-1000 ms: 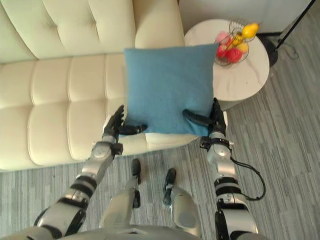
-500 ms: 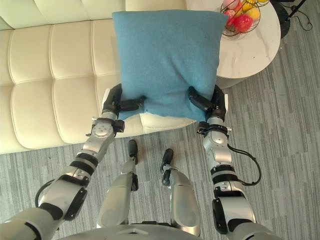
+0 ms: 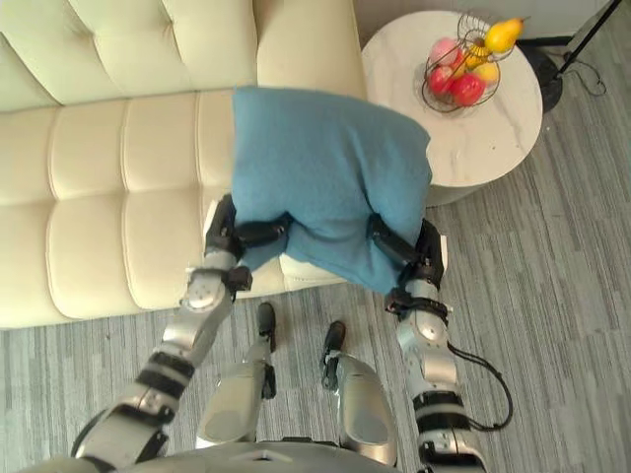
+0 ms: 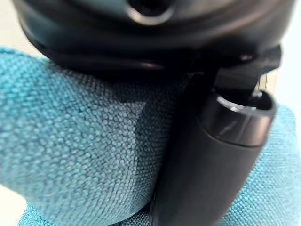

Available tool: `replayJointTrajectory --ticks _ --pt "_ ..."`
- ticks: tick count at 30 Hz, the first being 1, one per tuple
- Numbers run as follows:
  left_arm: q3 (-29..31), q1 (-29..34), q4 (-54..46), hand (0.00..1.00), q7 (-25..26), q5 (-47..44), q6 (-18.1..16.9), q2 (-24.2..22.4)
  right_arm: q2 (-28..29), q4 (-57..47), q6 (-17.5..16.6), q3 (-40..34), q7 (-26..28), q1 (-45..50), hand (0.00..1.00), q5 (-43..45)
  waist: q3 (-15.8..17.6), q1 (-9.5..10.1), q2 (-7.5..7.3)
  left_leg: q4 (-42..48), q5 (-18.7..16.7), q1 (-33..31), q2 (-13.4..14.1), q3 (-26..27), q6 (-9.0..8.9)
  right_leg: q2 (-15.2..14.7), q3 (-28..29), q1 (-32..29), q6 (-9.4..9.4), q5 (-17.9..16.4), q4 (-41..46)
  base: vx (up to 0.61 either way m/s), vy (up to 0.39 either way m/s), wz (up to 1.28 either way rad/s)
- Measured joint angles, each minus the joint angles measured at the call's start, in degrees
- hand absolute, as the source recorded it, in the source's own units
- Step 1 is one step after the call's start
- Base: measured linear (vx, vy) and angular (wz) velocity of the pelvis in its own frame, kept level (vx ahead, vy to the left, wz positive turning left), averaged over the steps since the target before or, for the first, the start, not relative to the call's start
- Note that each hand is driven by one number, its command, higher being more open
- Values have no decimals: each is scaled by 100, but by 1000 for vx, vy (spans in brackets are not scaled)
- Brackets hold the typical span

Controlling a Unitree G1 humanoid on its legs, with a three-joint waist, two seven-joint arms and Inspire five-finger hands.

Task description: Pick up cushions and gather them together orderly.

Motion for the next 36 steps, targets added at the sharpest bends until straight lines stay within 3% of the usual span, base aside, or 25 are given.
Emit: replayJointTrajectory --ticks 2,8,14,17,19,21,23,24,25,26,27,28,31,32,33,34,36 --pt "-15 651 -393 0 -64 -43 29 -92 92 -324 41 11 77 491 0 -166 -388 5 24 -1 -60 59 -6 8 -7 13 -1 113 6 2 -120 79 -8 0" --pt "42 1781 -1220 0 -254 -87 28 -296 214 -1084 49 37 302 1217 0 -565 -880 52 81 0 -234 666 -28 99 16 18 72 782 59 -5 -343 38 4 -5" --pt "136 2166 -1427 0 -365 -143 27 -441 205 -1234 48 88 401 1375 0 -742 -1097 52 149 19 -314 987 -77 102 49 -108 111 970 178 -179 3 -40 17 -1" --pt "132 2220 -1427 0 -417 -157 30 -449 171 -1239 49 103 383 1498 0 -854 -1180 13 152 -33 -289 944 -258 -281 76 -201 574 817 350 -638 665 -111 -16 56" --pt "132 2227 -1427 0 -419 -213 29 -468 142 -1302 49 142 342 1495 0 -895 -1254 36 245 -5 -213 708 -265 -594 29 -84 553 729 345 -663 621 -78 -45 77" --pt "87 2228 -1430 0 -421 -265 29 -504 68 -1382 49 150 256 1499 0 -943 -1287 34 292 323 -126 284 -301 -1098 -74 -54 40 754 303 -640 490 -70 -59 115" --pt "46 2228 -1431 0 -419 -331 30 -552 7 -1489 49 148 203 1494 0 -976 -1306 55 321 437 -123 -12 -271 -1308 -95 -62 -455 790 120 -539 381 -55 -68 123" --pt "11 2226 -1431 0 -415 -377 30 -555 -4 -1532 49 138 176 1482 0 -1045 -1330 53 339 455 -258 -155 -147 -962 -14 -48 -761 846 22 -478 226 -33 -90 145" --pt "0 2205 -1431 0 -412 -378 30 -568 -9 -1553 50 130 126 1436 0 -1087 -1332 74 288 663 -491 -325 13 -283 28 -106 -968 864 -30 -438 114 9 -43 124" --pt "-4 2198 -1427 0 -405 -384 29 -585 -34 -1554 55 131 101 1373 0 -1115 -1330 141 285 1014 -708 -496 201 372 102 -176 -1120 863 -43 -431 115 21 -17 94" --pt "-20 2198 -1427 0 -397 -384 29 -588 -44 -1554 60 130 83 1349 0 -1125 -1343 164 307 1326 -809 -567 314 706 241 -216 -1210 879 -44 -433 145 59 63 88" --pt "-71 2205 -1426 0 -386 -386 29 -593 -98 -1551 102 131 26 1340 0 -1128 -1395 198 433 1790 -549 -533 473 1087 517 -222 -1248 945 -36 -458 324 66 87 81" --pt "-109 2158 -1427 0 -389 -386 5 -572 -97 -1550 103 78 11 1320 0 -1122 -1476 90 393 1390 -291 -482 148 863 572 -374 -1038 1009 18 -551 360 15 147 103" --pt "-137 2121 -1411 0 -388 -409 -6 -583 -50 -1547 85 16 30 1282 0 -1130 -1551 -6 337 949 -519 -364 23 930 587 -482 -1271 1106 218 -538 100 3 194 146" --pt "-299 2014 -1406 0 -388 -494 -18 -513 60 -1537 88 -124 13 1234 0 -1146 -1513 -75 286 1329 -700 -535 132 1249 452 -595 -1635 1226 305 -458 -10 30 195 141" --pt "-359 2017 -1403 0 -388 -494 -18 -520 56 -1532 90 -163 10 1238 0 -1168 -1512 -69 285 1476 -701 -533 200 1245 414 -632 -1745 1286 350 -434 -49 41 168 125" --pt "-488 1987 -1309 0 -388 -493 -18 -506 61 -1522 93 -265 4 1253 0 -1190 -1492 -50 251 1637 -817 -559 48 1233 435 -843 -1935 1400 449 -439 47 63 199 59"
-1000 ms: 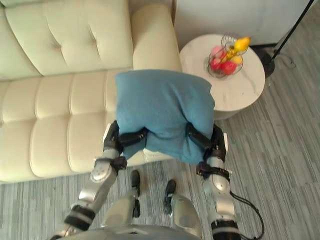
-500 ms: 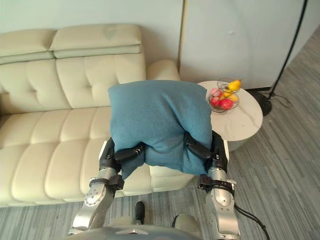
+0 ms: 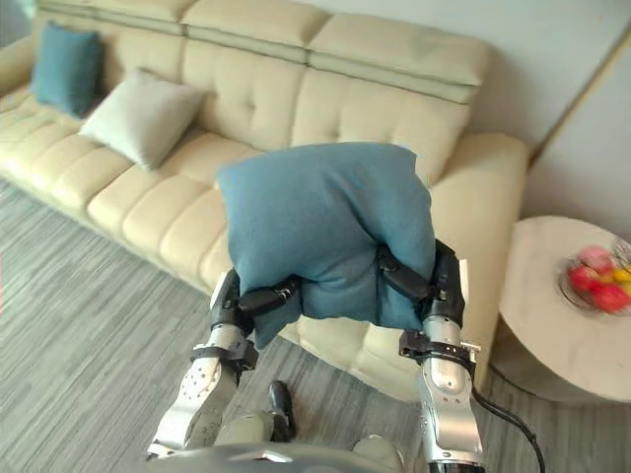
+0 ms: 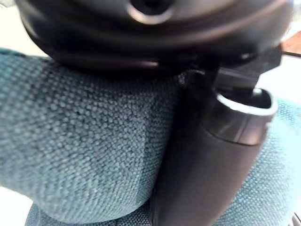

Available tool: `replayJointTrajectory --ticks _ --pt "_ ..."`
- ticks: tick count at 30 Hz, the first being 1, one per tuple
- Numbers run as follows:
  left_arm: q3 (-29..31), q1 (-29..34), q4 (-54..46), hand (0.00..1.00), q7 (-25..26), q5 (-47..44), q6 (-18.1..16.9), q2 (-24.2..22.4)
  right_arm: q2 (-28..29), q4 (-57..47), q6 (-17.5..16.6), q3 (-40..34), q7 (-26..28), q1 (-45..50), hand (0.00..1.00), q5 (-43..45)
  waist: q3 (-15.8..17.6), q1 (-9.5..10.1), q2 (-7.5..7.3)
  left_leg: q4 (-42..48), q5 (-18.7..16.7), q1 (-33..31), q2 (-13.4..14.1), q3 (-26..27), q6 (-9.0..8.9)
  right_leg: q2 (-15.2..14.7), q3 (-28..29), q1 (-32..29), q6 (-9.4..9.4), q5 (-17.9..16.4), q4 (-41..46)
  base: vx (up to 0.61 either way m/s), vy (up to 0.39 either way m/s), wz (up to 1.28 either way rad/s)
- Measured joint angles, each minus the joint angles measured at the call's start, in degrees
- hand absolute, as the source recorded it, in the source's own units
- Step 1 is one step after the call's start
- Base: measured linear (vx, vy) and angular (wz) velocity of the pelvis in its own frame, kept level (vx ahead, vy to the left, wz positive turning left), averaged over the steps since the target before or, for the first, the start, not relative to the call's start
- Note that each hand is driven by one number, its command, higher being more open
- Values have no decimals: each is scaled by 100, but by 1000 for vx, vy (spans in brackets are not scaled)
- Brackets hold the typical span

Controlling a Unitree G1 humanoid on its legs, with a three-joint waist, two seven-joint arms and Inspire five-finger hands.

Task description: Pick up cushions and gather them together orderly.

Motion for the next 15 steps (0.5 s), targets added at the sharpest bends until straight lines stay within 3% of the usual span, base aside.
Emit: replayJointTrajectory --ticks 1,3,5,6,8,9,12,15 --pt "-6 0 47 0 0 -1 0 38 20 6 0 6 6 1 0 -51 36 13 -59 101 -161 -5 -159 -3 151 -247 8 -41 31 -143 312 78 301 25" --pt "-4 0 148 0 0 -1 1 100 96 97 6 15 11 5 0 -111 66 3 -134 178 -368 34 -412 9 332 -683 271 -288 -88 -284 1042 88 366 20" --pt "9 5 186 0 1 0 1 219 191 323 9 72 9 -8 0 -102 81 6 -157 175 -474 72 -570 17 484 -897 850 -793 -397 -341 1923 74 303 8" --pt "38 48 225 0 1 1 7 352 225 504 85 159 11 -7 0 -96 85 -9 -163 91 -509 181 -601 12 527 -706 1384 -1077 -229 -439 2212 76 214 3" --pt "61 192 249 0 0 1 43 454 230 623 173 256 30 32 0 -99 92 -33 -170 -189 -482 477 -648 13 488 -335 1803 -1214 6 -574 2188 122 145 -5" --pt "59 295 249 0 -1 2 58 461 209 638 188 289 41 86 0 -102 96 -40 -180 -385 -470 685 -706 16 472 -103 1907 -1284 32 -593 2078 145 137 -6" --pt "52 349 243 0 -4 3 58 460 167 637 186 314 43 100 0 -98 66 -76 -246 -641 -459 877 -859 16 461 166 1925 -1561 23 -594 1887 122 76 1" --pt "47 353 231 0 -10 5 61 458 138 637 187 318 43 101 0 -97 40 -141 -286 -808 -476 1130 -1055 -1 479 422 1947 -1687 -218 -456 1306 150 59 11"
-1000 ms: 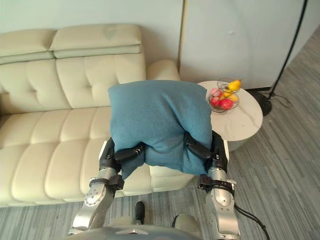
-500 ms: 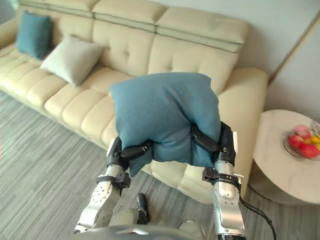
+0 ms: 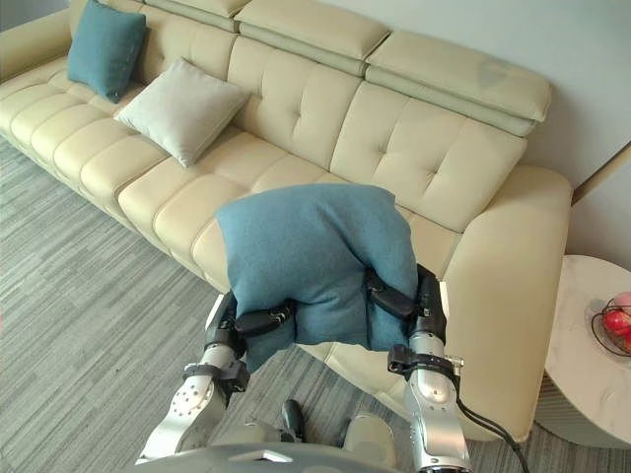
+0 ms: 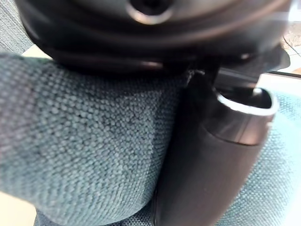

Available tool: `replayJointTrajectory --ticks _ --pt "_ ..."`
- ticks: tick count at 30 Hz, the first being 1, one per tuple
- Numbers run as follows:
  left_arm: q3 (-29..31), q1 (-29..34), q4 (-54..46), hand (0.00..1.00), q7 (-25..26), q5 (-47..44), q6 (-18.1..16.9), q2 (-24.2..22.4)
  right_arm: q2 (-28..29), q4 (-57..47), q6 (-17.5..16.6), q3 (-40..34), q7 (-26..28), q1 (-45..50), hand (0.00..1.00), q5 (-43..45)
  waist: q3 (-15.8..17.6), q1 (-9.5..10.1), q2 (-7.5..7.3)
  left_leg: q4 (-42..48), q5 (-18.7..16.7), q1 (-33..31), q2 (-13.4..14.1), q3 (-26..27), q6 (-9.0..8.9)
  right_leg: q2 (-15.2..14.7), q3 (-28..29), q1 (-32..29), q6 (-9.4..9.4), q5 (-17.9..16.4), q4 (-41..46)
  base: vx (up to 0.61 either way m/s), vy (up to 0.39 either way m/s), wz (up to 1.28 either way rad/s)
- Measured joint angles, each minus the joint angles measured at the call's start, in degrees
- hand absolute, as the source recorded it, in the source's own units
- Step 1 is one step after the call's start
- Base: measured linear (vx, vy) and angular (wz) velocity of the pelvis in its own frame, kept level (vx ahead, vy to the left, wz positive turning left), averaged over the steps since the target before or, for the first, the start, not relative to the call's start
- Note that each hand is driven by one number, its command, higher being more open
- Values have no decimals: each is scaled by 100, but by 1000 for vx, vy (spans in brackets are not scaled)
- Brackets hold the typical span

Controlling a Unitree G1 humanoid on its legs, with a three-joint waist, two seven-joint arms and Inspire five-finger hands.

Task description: Pick up cushions and gather them together orderly.

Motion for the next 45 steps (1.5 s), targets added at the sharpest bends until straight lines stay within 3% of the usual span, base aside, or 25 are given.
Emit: replayJointTrajectory --ticks 1,3,5,6,7,8,10,11,13,14,17,20,23,27,29,30,32,40,44,45 --pt "0 3 -4 0 -8 7 0 -16 -15 -1 0 -2 3 10 0 2 -8 -46 10 78 -94 83 -53 -65 78 100 26 94 -316 245 -256 214 40 31" --pt "-4 2 -4 0 -48 10 2 -55 -17 -35 -1 -30 5 87 0 2 -30 -68 48 355 -311 79 -9 -205 -38 175 -23 337 -246 422 -524 216 -11 31" --pt "-5 47 -1 0 -63 5 2 -57 6 -99 0 -33 19 139 0 1 -31 -57 52 1020 -568 -18 143 -193 -385 268 -64 783 -180 506 -970 189 -54 14" --pt "-5 59 -2 0 -72 5 2 -69 4 -121 1 -38 23 151 0 1 -28 -54 56 1299 -628 -79 199 -163 -432 289 -73 917 -160 554 -1108 204 -60 4" --pt "-6 87 -2 0 -87 5 3 -103 -2 -197 1 -45 34 214 0 1 -25 -30 57 1944 -721 -231 329 -64 -544 322 -63 1206 -171 627 -1394 211 -30 -12" --pt "-19 124 -5 0 -143 5 -4 -181 -2 -425 3 -77 43 356 0 1 -24 53 61 3038 -1014 -581 665 98 -513 363 -11 1553 -184 701 -1701 205 -23 -31" --pt "-35 120 -1 0 -207 5 -5 -213 -1 -551 1 -125 45 358 0 1 -38 102 83 3300 -1291 -744 1071 -11 -505 396 148 1709 -186 693 -1776 159 16 -45" --pt "-36 109 -1 0 -245 5 -19 -261 -12 -613 -18 -148 45 323 0 0 -33 103 69 3140 -1354 -888 1240 -373 -647 376 292 1705 -179 690 -1784 153 73 -51" --pt "-42 99 2 0 -245 5 -25 -295 -13 -612 -30 -154 36 274 0 0 -52 118 110 2475 -1205 -915 1333 -1130 -868 314 555 1695 -104 666 -1758 175 208 -74" --pt "-59 115 4 0 -245 7 -23 -299 -45 -610 -29 -161 33 292 0 0 -85 112 204 1718 -383 -720 1445 -1621 -1199 334 799 1680 104 564 -1693 178 266 -74" --pt "-55 87 45 0 -239 7 -6 -248 77 -573 0 -151 -25 366 0 0 -61 58 13 1888 -472 -598 1175 -1602 -1133 69 1122 1638 220 517 -1617 173 274 -52" --pt "-55 131 32 0 -212 6 -7 -237 90 -574 3 -107 -33 365 0 -2 -42 127 32 2175 -706 -519 1100 -1570 -1025 -26 1557 1634 310 555 -1639 74 149 -59" --pt "-56 251 -79 0 -212 6 -14 -216 121 -610 3 -81 -25 366 0 -20 -60 125 17 1905 -889 -254 1082 -1402 -1041 -20 1963 1569 345 549 -1717 34 116 -64" --pt "-57 297 -89 0 -216 6 -6 -197 126 -603 37 -82 -10 378 0 -110 -129 71 -29 1506 -882 -48 1063 -899 -1027 -38 2594 1238 536 688 -1804 2 66 -89" --pt "-40 300 -89 0 -217 9 0 -203 67 -471 45 -65 -9 308 0 -122 -237 48 21 1217 -829 25 1077 -506 -945 -24 2854 1004 599 1087 -2119 36 78 -105" --pt "-39 300 -89 0 -217 9 0 -203 66 -464 45 -64 -9 304 0 -122 -238 49 22 1206 -827 28 1077 -498 -942 -23 2852 1002 595 1097 -2129 23 54 -109" --pt "66 309 -89 0 -216 16 5 -209 -2 -218 46 37 -10 109 0 -159 -270 56 67 977 -786 135 1065 -310 -885 -18 2806 973 579 1433 -2462 11 37 -81" --pt "248 239 -89 0 -190 237 18 -263 -51 -20 46 108 -41 -32 0 -509 -286 -7 98 586 -562 68 975 -330 -836 -74 2257 793 534 1848 -2804 -17 16 -15" --pt "371 -298 37 0 18 248 28 -238 -198 519 45 221 -215 -885 0 -697 -154 -15 94 578 -368 -420 954 -332 -840 -105 2071 321 443 2094 -2865 -101 -5 1" --pt "399 -681 163 0 134 247 29 -180 -267 762 47 265 -334 -1351 0 -758 1 -12 88 588 -276 -609 955 -333 -840 -106 1984 150 372 2204 -2873 -164 -14 0"
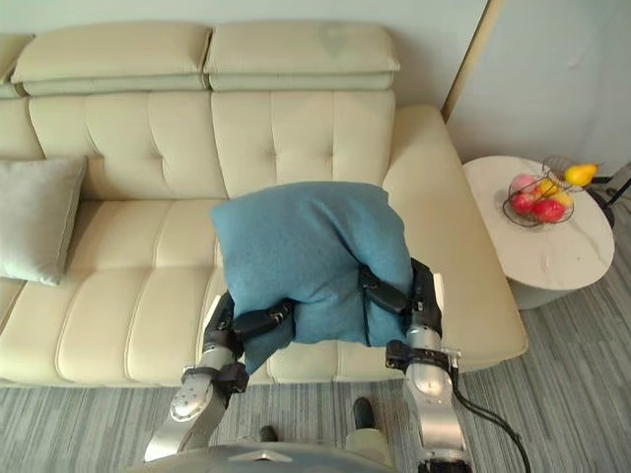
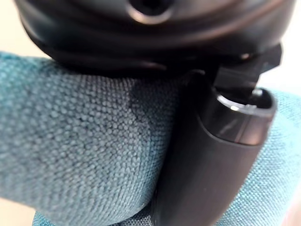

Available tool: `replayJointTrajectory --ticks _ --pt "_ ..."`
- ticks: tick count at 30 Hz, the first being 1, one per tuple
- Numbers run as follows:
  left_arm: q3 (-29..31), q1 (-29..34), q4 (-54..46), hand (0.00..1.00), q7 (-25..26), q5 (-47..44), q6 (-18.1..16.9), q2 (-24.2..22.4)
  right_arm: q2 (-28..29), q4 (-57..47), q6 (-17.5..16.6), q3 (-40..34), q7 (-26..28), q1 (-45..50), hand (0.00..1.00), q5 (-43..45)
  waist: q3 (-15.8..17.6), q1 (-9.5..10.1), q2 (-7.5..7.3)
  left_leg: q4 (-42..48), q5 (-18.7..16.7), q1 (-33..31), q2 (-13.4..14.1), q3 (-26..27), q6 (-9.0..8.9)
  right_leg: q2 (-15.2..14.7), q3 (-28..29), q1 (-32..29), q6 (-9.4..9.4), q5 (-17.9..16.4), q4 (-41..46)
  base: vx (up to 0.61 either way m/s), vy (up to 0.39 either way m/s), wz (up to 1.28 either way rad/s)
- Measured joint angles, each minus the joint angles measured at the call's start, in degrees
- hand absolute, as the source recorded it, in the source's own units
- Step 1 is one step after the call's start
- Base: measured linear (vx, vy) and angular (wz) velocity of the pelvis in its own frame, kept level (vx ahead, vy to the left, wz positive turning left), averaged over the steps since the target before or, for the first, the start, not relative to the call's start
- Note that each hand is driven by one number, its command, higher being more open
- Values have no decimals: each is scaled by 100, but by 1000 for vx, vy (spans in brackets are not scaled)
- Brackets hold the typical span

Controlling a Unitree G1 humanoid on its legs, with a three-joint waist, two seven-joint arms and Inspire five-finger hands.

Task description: Pick up cushions and gather them together orderly.

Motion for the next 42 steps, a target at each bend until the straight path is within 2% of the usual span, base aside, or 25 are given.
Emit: replayJointTrajectory --ticks 2,4,5,7,8,10,12,13,14,16,17,20,25,28,35,40,42 --pt "20 -476 124 0 174 -3 0 87 -94 263 2 83 -227 -560 0 -78 129 11 -16 26 86 -294 4 2 -15 -2 -70 -281 -39 116 -3 -176 -22 1" --pt "52 -1199 302 0 331 -5 0 233 -170 513 31 83 -458 -1306 0 -178 429 26 -42 78 184 -591 29 -2 -18 -2 -148 -551 -116 237 -19 -206 -25 2" --pt "50 -1995 561 0 512 -6 -1 444 -292 788 71 71 -702 -2056 0 -215 658 37 -58 202 258 -939 46 -15 -40 10 -165 -842 -112 366 -21 -180 -13 3" --pt "44 -2654 798 0 643 -7 -1 598 -390 997 119 56 -878 -2647 0 -236 813 41 -59 267 322 -1170 67 -25 -35 23 -168 -1045 -108 452 -21 -158 -22 5" --pt "47 -3410 1110 0 791 -10 -3 785 -506 1199 178 41 -1103 -3280 0 -245 981 32 -64 290 399 -1375 72 -46 -41 28 -181 -1229 -117 537 -21 -133 -28 8" --pt "50 -4124 1437 0 882 -12 -3 917 -591 1442 215 -5 -1256 -3898 0 -245 1107 -3 -59 299 474 -1570 72 -83 -35 27 -212 -1395 -116 613 -24 -65 -19 13" --pt "65 -5425 1963 0 1032 -12 -18 1121 -670 1785 259 -197 -1575 -5002 0 -262 1383 -59 -67 302 596 -1881 74 -162 -46 34 -290 -1656 -135 730 -35 -28 -6 17" --pt "82 -5838 2143 0 1083 -12 -43 1196 -698 1902 266 -231 -1697 -5365 0 -266 1477 -73 -68 303 623 -1975 76 -166 -40 36 -300 -1737 -139 773 -56 -4 13 9" --pt "119 -6316 2388 100 1134 -9 -56 1268 -763 2069 267 -240 -1823 -5780 100 -269 1605 -87 -65 316 643 -2059 73 -171 -29 29 -304 -1788 -144 820 -89 3 22 7" --pt "245 -7170 2896 100 1146 4 -64 1392 -771 2553 270 -404 -1954 -6631 100 -365 1681 -160 -63 465 645 -2425 73 -194 -25 11 -308 -2075 -129 891 -87 10 37 8" --pt "246 -7275 2954 100 1147 4 -64 1405 -772 2594 274 -415 -1976 -6725 100 -369 1687 -165 -62 479 645 -2472 73 -197 -25 9 -308 -2110 -133 898 -88 23 42 8" --pt "287 -8240 3689 100 1205 213 -72 1438 -785 3256 293 -633 -2254 -7618 100 -369 1779 -189 -58 551 646 -2822 41 -260 -22 -30 -356 -2388 -125 939 -94 50 48 12" --pt "776 -8923 4568 100 1475 265 -41 1423 -850 3884 373 -697 -2307 -8358 100 -73 1780 -187 -57 619 649 -3275 28 -336 -18 -57 -439 -2757 -124 968 -110 73 62 10" --pt "1198 -8963 4765 100 1398 245 80 1272 -844 3900 510 -738 -2118 -8373 100 454 1845 -145 -62 767 642 -3507 66 -350 -18 -75 -493 -2889 -124 968 -106 88 66 8" --pt "1399 -8950 5044 100 1040 254 328 865 -830 3805 606 -740 -1767 -7987 100 1159 1920 -30 -57 1350 448 -3858 216 -337 -24 -8 -610 -2974 -122 966 -63 77 61 -3" --pt "1579 -8450 4792 100 951 258 332 623 -764 3037 590 -741 -1602 -7058 100 1215 1968 80 -17 1340 448 -3676 303 -346 -23 43 -634 -2933 -107 877 234 72 39 -4" --pt "1602 -8066 4538 100 916 255 331 584 -744 2561 567 -763 -1597 -6603 100 1212 1968 97 -17 1309 448 -3512 300 -350 -24 27 -649 -2906 -97 651 535 63 14 3"
